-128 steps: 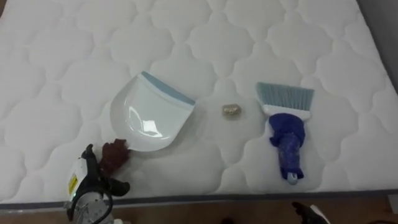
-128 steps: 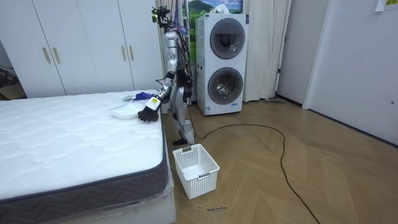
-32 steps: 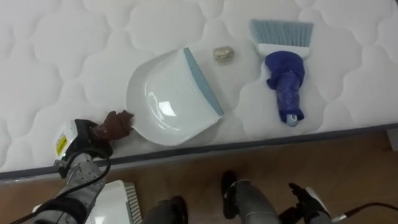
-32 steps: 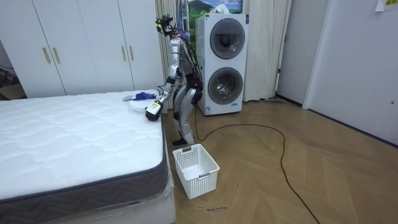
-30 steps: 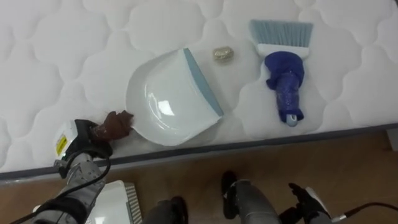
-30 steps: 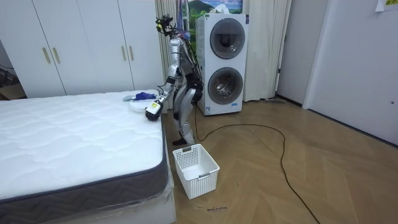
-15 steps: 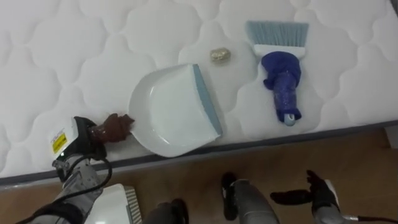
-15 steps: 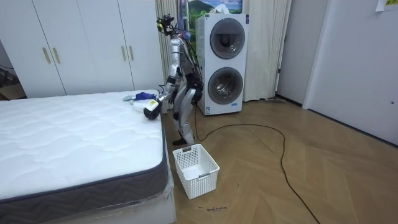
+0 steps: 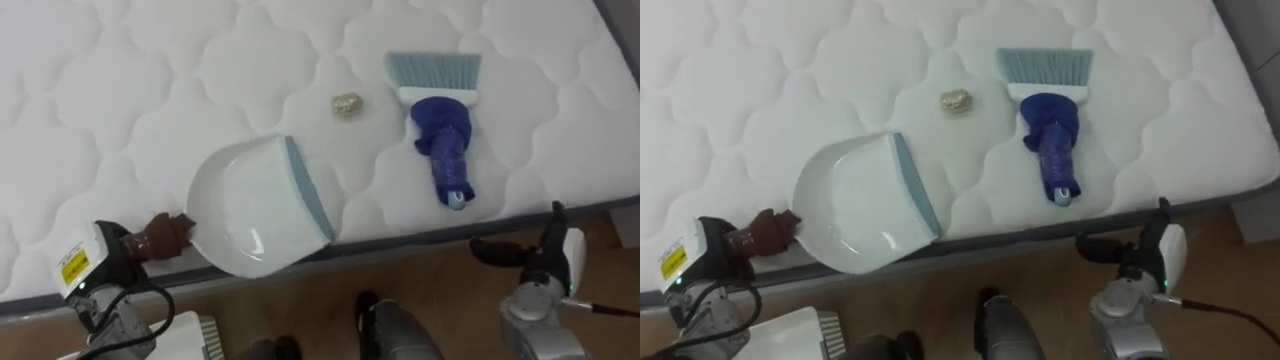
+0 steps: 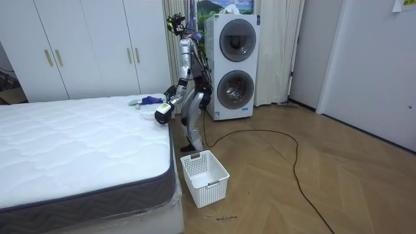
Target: Clean bed
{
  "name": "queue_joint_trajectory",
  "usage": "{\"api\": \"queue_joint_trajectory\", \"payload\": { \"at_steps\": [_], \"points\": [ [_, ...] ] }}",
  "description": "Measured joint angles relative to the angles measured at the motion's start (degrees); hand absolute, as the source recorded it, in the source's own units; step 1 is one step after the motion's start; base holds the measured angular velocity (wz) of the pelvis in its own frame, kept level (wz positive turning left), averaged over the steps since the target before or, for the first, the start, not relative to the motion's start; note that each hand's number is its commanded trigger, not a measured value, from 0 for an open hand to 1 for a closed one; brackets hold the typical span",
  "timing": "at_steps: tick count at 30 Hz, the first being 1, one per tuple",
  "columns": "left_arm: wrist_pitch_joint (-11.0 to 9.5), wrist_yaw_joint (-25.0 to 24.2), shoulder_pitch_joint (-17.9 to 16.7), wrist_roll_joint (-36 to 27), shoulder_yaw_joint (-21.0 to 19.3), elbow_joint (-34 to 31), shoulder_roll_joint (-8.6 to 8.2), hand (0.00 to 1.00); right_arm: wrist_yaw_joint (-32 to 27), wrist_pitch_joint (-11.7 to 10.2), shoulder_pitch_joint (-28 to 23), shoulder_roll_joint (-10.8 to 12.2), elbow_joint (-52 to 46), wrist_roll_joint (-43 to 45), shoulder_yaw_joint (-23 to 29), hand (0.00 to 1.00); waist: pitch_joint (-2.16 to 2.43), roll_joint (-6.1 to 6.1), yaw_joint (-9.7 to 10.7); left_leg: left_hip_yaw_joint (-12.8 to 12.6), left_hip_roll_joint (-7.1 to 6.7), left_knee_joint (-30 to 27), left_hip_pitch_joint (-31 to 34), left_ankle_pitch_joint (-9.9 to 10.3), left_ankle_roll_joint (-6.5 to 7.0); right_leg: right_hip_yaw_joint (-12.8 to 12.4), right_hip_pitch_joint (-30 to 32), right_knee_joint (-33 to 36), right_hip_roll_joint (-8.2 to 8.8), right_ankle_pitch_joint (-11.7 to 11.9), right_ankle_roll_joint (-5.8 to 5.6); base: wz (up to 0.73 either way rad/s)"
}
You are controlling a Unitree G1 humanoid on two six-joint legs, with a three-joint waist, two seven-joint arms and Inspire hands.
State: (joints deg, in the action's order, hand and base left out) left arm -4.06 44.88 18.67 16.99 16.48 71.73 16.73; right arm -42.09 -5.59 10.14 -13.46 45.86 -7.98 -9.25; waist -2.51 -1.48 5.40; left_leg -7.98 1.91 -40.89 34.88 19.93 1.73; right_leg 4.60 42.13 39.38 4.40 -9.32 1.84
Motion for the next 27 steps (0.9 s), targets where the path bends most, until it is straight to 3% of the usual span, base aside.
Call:
{"api": "queue_joint_trajectory", "payload": {
  "at_steps": [6,13,19,22,27],
  "points": [
    [1.21,0.46,-0.99,-5.35,-0.40,0.59,-0.10,1.00,-5.26,-0.01,1.46,0.33,-1.89,5.23,-0.10,0.00,0.10,0.03,-1.33,-0.75,0.02,1.20,-1.38,-0.07,-0.08,-0.83,-0.67,-0.49,-0.33,0.07,0.00,-0.06],
    [1.18,0.51,-0.75,-9.30,-0.82,1.08,-0.19,1.00,-11.56,-0.87,4.44,0.30,-4.89,8.77,-0.03,0.00,0.11,0.05,-2.68,-0.57,-0.24,1.44,-1.55,-0.07,-0.09,-1.38,-0.55,-0.32,-0.40,-0.13,-0.15,0.00],
    [1.25,-0.65,-0.79,-11.74,-1.13,1.49,-0.49,1.00,-12.44,-1.93,4.67,0.29,-7.01,10.74,-0.20,0.00,0.05,0.15,-3.77,-0.44,-0.46,1.56,-1.63,-0.09,-0.04,-1.40,-0.60,-0.29,-0.24,-0.25,-0.34,0.00],
    [1.57,-1.14,-0.48,-11.74,-2.35,1.41,-0.56,1.00,-12.44,-1.92,4.83,0.27,-8.59,10.74,-0.29,0.00,-0.19,0.56,-3.99,-0.17,-0.50,1.53,-1.44,-0.10,-0.04,-1.22,-0.52,-0.17,-0.16,-0.37,-0.33,0.03],
    [1.61,-2.38,1.42,-11.72,-3.23,1.38,-0.57,1.00,-11.44,-1.95,8.14,0.26,-8.75,10.71,-0.88,0.00,-0.37,1.37,-3.88,0.18,-0.59,1.23,-0.57,-0.10,-0.05,-0.67,0.12,0.38,0.32,-0.68,-0.23,0.06]
  ]
}}
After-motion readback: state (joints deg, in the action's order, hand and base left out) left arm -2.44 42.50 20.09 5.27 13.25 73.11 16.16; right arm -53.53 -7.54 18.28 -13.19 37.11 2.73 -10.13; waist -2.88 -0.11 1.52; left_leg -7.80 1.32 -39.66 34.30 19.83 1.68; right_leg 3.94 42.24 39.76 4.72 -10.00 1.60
